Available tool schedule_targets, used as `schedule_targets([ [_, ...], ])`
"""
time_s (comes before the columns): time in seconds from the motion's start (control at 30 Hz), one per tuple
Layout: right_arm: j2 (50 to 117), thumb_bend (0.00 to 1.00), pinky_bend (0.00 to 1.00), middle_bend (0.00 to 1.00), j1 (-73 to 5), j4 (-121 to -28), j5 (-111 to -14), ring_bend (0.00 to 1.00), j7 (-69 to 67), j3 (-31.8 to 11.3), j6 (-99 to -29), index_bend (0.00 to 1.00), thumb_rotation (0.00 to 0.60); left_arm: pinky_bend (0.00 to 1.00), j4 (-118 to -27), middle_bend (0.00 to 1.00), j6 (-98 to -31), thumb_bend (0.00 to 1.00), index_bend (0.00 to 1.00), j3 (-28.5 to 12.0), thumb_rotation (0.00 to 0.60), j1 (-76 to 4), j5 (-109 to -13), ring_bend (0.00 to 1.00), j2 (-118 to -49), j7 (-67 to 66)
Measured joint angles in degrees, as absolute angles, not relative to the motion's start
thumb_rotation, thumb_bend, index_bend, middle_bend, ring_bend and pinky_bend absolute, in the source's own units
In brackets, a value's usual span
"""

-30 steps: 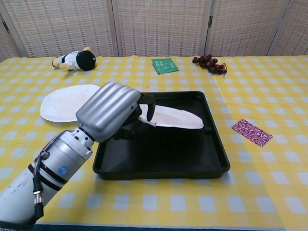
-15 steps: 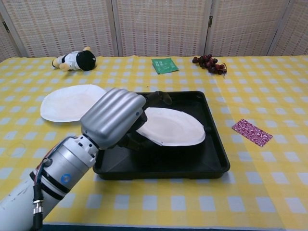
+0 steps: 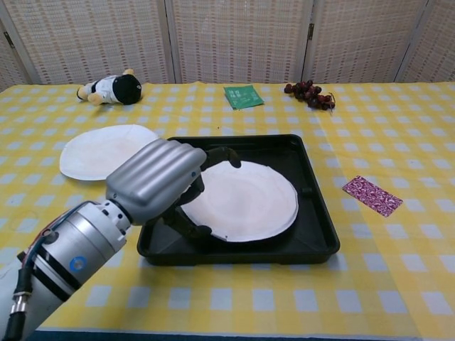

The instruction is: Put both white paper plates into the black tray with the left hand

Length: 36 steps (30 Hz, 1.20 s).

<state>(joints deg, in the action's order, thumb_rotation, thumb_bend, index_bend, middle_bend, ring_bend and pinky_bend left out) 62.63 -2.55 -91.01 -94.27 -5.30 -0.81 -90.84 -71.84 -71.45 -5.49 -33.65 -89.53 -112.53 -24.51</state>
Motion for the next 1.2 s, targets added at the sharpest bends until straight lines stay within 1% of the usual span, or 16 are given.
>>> schedule_targets([
  [0.2,62.69,0.37,0.0,0.0,-2.68,-90.96,-94.54,0.0,-4.86,-0.67,-90.44,0.0,0.6,1.0,-82.94,1.0,-66.01,0.13,0.26,-6.82,0.6,-33.69,-83.92,1.0,-106.31,-28.0],
  [0.3,62.84,0.37,0.0,0.0,-2.75,-91.0,-94.85,0.0,-4.34,-0.52,-90.31,0.0,0.6,1.0,-85.97,1.0,-65.75,0.14,0.26,-7.7,0.6,-33.84,-83.1,1.0,-103.73,-30.94],
  [0.37,62.9,0.37,0.0,0.0,-2.71,-90.99,-94.95,0.0,-4.19,-0.49,-90.39,0.0,0.6,1.0,-86.01,1.0,-66.84,0.15,0.26,-8.07,0.6,-33.76,-83.37,1.0,-103.11,-32.02],
  [0.5,62.9,0.37,0.0,0.0,-2.63,-90.94,-95.14,0.0,-4.06,-0.5,-90.68,0.0,0.6,1.0,-84.13,1.0,-70.52,0.19,0.31,-9.08,0.6,-32.66,-83.57,1.0,-100.35,-32.12],
  [0.67,63.24,0.37,0.0,0.0,-2.77,-90.86,-95.24,0.0,-3.36,-0.4,-90.21,0.0,0.6,1.0,-79.15,1.0,-71.95,0.19,0.37,-9.45,0.6,-31.37,-82.94,1.0,-97.59,-30.89],
  [0.73,63.44,0.37,0.0,0.0,-2.96,-90.89,-95.18,0.0,-2.81,-0.31,-89.56,0.0,0.6,1.0,-76.08,1.0,-72.26,0.22,0.4,-9.14,0.6,-30.87,-82.84,1.0,-97.27,-29.94],
  [0.83,63.86,0.37,0.0,0.0,-3.24,-91.08,-95.0,0.0,-1.91,-0.22,-88.78,0.0,0.6,1.0,-72.5,1.0,-71.94,0.29,0.41,-8.47,0.6,-30.19,-82.2,1.0,-96.95,-27.44],
  [0.9,63.97,0.37,0.0,0.0,-3.34,-91.16,-94.98,0.0,-1.5,-0.14,-88.49,0.0,0.6,1.0,-70.83,1.0,-70.96,0.32,0.41,-8.0,0.6,-30.0,-81.49,1.0,-96.78,-26.8],
  [1.2,63.67,0.37,0.0,0.0,-3.12,-91.56,-94.89,0.0,-1.5,-0.08,-88.91,0.0,0.6,1.0,-63.58,1.0,-67.73,0.32,0.46,-7.64,0.6,-30.25,-78.79,1.0,-98.57,-25.67],
])
